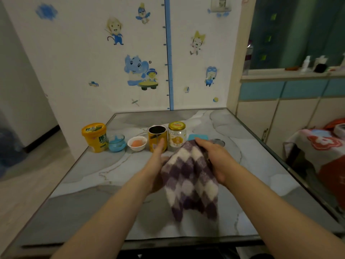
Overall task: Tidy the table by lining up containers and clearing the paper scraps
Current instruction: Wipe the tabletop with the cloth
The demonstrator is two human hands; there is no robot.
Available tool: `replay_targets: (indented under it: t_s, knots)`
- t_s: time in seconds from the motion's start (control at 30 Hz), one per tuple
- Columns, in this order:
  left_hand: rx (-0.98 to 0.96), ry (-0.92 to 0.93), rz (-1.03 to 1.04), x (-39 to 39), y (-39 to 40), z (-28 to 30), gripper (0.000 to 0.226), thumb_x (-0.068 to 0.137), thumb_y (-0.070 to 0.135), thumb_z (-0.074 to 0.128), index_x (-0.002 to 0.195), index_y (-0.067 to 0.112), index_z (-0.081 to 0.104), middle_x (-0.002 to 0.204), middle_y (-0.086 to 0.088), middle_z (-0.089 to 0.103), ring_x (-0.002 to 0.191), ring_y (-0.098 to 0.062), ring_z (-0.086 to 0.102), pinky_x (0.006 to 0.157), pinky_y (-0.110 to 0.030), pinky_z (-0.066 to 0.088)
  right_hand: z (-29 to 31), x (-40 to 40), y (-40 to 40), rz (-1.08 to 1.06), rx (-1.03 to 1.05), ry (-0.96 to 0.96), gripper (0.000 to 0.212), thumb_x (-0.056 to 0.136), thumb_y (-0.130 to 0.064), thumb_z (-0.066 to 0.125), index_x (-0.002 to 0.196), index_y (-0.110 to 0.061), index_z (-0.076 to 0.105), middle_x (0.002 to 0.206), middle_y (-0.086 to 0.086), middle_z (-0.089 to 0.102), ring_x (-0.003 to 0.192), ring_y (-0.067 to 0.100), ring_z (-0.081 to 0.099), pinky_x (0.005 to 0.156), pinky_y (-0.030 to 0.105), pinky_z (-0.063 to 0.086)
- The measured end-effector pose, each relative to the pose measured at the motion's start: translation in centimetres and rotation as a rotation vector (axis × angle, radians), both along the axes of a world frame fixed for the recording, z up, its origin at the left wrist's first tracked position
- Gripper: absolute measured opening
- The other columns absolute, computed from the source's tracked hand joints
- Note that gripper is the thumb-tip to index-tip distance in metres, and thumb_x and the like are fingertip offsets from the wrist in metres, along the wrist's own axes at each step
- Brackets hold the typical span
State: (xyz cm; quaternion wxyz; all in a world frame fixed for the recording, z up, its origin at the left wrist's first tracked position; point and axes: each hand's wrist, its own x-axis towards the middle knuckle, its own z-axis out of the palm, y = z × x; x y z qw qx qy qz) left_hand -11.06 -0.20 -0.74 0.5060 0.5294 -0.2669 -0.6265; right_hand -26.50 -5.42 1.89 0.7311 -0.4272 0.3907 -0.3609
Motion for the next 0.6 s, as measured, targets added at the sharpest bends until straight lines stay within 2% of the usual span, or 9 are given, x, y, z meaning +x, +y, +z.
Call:
replay_targets:
  t_s: [0.07,0.13,0.2,0.3,0.37,0.47,0.5,0.57,0.6]
  knots:
    - [-0.026,-0.051,-0.065,-0.5,0.9,-0.4,0.072,0.088,0.069,0.037,0.109,0.010,0.071,0.111,-0.014,0.072,0.107,-0.031,0.065,0.100,-0.042,0.044,-0.1,-0.4,-0.3,-0.003,0.011,0.038,0.030,0.092,-0.026,0.061,0.113,-0.004,0.064,0.096,0.018,0.073,0.076,0.028,0.071,0.059,0.032,0.057]
    - [-0.093,-0.088,-0.053,-0.6,1.0,-0.1,0.049,0.093,0.049,0.050,0.117,0.011,0.067,0.110,-0.014,0.072,0.105,-0.029,0.066,0.097,-0.041,0.048,-0.2,-1.0,-0.4,0.040,0.000,0.095,0.026,0.093,-0.022,0.060,0.112,-0.005,0.062,0.102,0.019,0.072,0.082,0.028,0.071,0.061,0.033,0.058]
    - [-0.143,-0.174,-0.017,-0.4,0.7,0.1,0.034,0.093,0.031,0.056,0.119,0.010,0.065,0.108,-0.013,0.072,0.102,-0.027,0.068,0.094,-0.043,0.052,-0.2,-1.7,-0.6,0.036,-0.053,0.193,0.017,0.093,-0.015,0.060,0.108,-0.006,0.061,0.099,0.016,0.072,0.084,0.027,0.071,0.066,0.034,0.059]
    - [-0.221,-0.414,0.026,-0.3,0.1,0.7,0.024,0.091,0.025,0.063,0.113,0.021,0.070,0.112,-0.007,0.072,0.102,-0.022,0.068,0.094,-0.040,0.054,0.0,-3.0,-1.1,-0.016,-0.128,0.347,0.016,0.094,-0.012,0.059,0.109,-0.006,0.062,0.096,0.012,0.071,0.085,0.025,0.070,0.076,0.040,0.059]
    - [-0.291,-0.585,0.051,-0.2,-0.1,0.9,0.023,0.089,0.022,0.066,0.111,0.027,0.071,0.116,0.000,0.068,0.103,-0.017,0.066,0.092,-0.035,0.055,0.2,-3.5,-1.4,-0.039,-0.192,0.464,0.029,0.094,-0.019,0.062,0.119,-0.005,0.061,0.103,0.011,0.070,0.089,0.026,0.069,0.078,0.042,0.059]
    - [-0.370,-0.684,0.025,0.0,-0.4,0.8,0.034,0.086,0.017,0.070,0.116,0.033,0.067,0.125,0.001,0.063,0.106,-0.016,0.064,0.091,-0.034,0.055,0.6,-3.9,-1.5,-0.095,-0.348,0.628,0.036,0.092,-0.027,0.064,0.118,-0.002,0.060,0.108,0.008,0.066,0.080,0.015,0.061,0.069,0.030,0.055]
    - [-0.390,-0.740,0.016,-0.1,-0.5,0.9,0.040,0.085,0.018,0.070,0.122,0.033,0.063,0.127,0.003,0.060,0.110,-0.015,0.061,0.094,-0.033,0.053,0.7,-3.8,-1.5,-0.122,-0.411,0.671,0.038,0.091,-0.027,0.065,0.119,-0.002,0.060,0.110,0.009,0.064,0.080,0.013,0.058,0.073,0.030,0.053]
    - [-0.406,-0.948,0.018,-0.2,-0.9,1.1,0.051,0.086,0.021,0.070,0.133,0.029,0.055,0.129,0.007,0.056,0.116,-0.012,0.054,0.100,-0.029,0.047,0.3,-3.7,-2.1,-0.170,-0.486,0.698,0.051,0.090,-0.027,0.067,0.131,-0.001,0.049,0.118,0.010,0.059,0.098,0.019,0.056,0.088,0.033,0.047]
    - [-0.420,-1.044,0.031,-0.2,-1.2,1.2,0.052,0.087,0.023,0.069,0.136,0.027,0.053,0.129,0.006,0.056,0.118,-0.012,0.052,0.100,-0.026,0.044,0.2,-3.6,-2.4,-0.176,-0.501,0.694,0.061,0.091,-0.028,0.066,0.139,-0.002,0.038,0.130,0.012,0.054,0.112,0.023,0.053,0.094,0.033,0.044]
